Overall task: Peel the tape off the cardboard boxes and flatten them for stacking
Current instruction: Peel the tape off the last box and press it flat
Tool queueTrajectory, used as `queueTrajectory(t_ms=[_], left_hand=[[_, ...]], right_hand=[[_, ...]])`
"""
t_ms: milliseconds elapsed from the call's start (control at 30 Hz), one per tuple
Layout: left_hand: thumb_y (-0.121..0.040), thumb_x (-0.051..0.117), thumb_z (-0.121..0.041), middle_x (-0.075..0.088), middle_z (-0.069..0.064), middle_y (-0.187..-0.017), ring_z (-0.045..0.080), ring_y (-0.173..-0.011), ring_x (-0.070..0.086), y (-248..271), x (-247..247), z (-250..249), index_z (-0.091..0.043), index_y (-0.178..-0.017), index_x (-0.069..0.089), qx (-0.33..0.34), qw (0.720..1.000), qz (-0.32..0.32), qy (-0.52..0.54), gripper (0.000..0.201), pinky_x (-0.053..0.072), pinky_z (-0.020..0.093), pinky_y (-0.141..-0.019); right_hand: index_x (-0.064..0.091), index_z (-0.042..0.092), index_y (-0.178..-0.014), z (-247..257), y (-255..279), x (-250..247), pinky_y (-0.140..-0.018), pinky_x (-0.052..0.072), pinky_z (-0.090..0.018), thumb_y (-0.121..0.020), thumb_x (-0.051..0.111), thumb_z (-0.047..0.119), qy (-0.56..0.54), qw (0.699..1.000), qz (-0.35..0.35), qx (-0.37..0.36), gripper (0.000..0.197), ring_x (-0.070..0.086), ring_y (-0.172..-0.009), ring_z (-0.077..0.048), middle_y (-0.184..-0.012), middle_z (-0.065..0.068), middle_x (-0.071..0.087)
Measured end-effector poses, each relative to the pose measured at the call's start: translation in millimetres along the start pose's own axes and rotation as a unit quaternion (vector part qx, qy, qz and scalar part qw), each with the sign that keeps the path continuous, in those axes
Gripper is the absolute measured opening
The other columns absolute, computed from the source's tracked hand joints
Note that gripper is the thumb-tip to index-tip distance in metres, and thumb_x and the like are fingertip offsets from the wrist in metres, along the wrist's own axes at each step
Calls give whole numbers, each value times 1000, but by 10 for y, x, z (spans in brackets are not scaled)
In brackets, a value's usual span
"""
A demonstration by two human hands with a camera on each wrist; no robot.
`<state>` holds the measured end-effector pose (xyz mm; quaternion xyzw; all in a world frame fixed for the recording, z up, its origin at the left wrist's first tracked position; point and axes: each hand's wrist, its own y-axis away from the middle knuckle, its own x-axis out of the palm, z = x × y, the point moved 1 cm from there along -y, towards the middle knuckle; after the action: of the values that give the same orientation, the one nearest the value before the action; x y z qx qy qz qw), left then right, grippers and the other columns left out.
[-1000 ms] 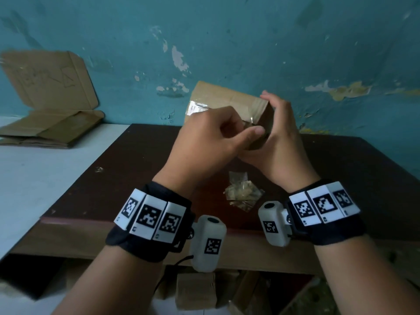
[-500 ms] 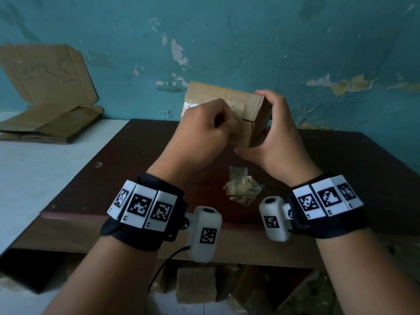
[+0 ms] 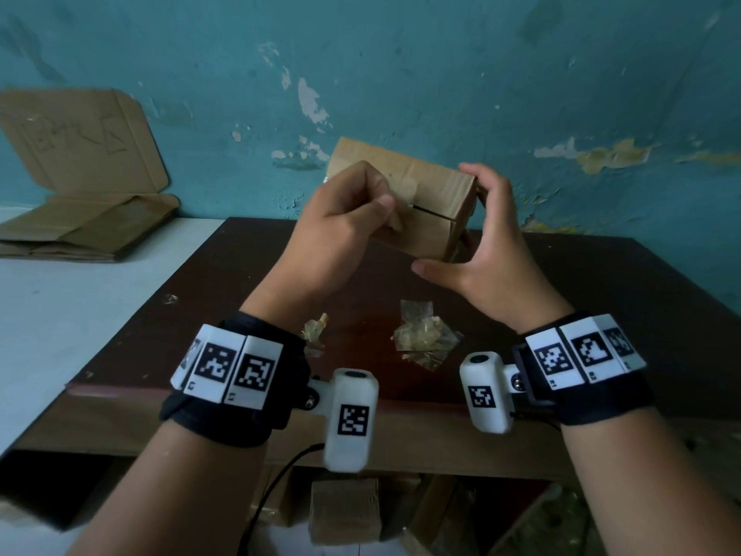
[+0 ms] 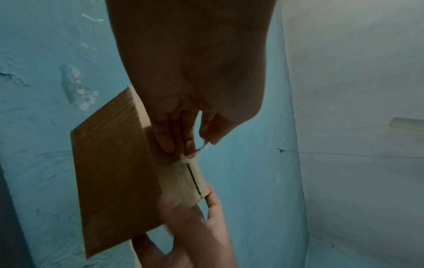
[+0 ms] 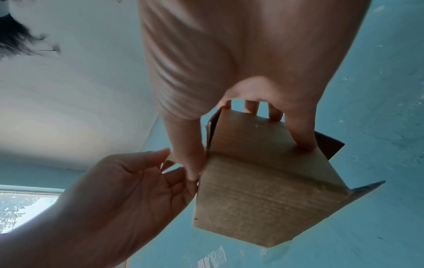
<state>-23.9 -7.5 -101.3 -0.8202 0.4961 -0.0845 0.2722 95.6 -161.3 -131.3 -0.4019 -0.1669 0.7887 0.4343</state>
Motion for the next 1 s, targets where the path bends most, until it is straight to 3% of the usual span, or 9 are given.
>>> queueTrajectory(t_ms=[67,200,367,467,600,667,800,900,1000], left_hand=[[-89,54,-13,66,35,-98,50,-95,62,5,20,3,-11,-81,55,7,1000,-1,-18,9,52,61,-89],[-91,56,-15,66,32,-97,50,-91,60,5,46,29,-14,-81,56,13,999,-6,-35,10,49,63,-87],[-92,54,-10,65,35,-99,28,-84,61,26,65,-13,-10,-83,55,26,1000,-7,8,9,48,41,-81],[-92,55,-10,63,36,-101,31,-84,58,21,80,-14,-7,-85,55,29,999,-3,19,7,47,43,-81],[-92,55,-11,63,35,-98,26,-81,57,21,113,-8,-10,-83,55,36,999,8,25,9,46,42,-79],[-92,54,-10,67,29,-97,24,-82,58,26,121,-2,-10,-83,54,34,999,17,37,9,48,38,-79],[-92,54,-8,72,9,-91,20,-81,65,26,97,11,-8,-83,53,19,995,25,95,9,52,27,-74],[-91,53,-10,72,11,-89,26,-82,69,8,62,29,-11,-81,53,3,992,14,126,10,54,29,-72],[-90,53,-12,73,14,-87,33,-87,70,7,35,42,-12,-81,53,-21,990,-4,140,9,56,32,-71]], right_hand=[[26,20,-153,20,7,19,-121,26,-28,-79,78,43,-26,1000,3,6,94,30,-145,-8,-155,-2,32],[14,26,-161,13,-26,61,-127,19,-40,-96,58,48,-90,994,-17,60,82,18,-154,-7,-167,3,19],[14,46,-158,-83,-81,16,-118,32,-57,-52,71,89,-201,957,-39,208,128,33,-149,-12,-166,14,27],[27,39,-157,-67,-89,-1,-112,42,-55,-60,78,78,-228,951,-22,207,116,50,-137,-8,-154,13,48],[52,29,-129,18,-57,28,-84,57,-32,-75,74,43,-260,947,-21,186,60,70,-103,-4,-118,8,70],[54,28,-125,39,-52,11,-82,57,-28,-75,75,38,-257,950,-52,169,55,70,-105,-10,-119,3,70],[58,20,-125,47,-57,-37,-77,54,-17,-78,79,29,-259,952,-88,139,52,70,-98,-4,-109,8,69],[59,22,-123,40,-50,-46,-81,56,-20,-74,77,33,-255,953,-87,137,53,70,-104,-10,-113,4,69],[59,31,-111,41,-51,-46,-76,53,-14,-72,78,31,-240,958,-83,130,43,67,-96,3,-112,6,66]])
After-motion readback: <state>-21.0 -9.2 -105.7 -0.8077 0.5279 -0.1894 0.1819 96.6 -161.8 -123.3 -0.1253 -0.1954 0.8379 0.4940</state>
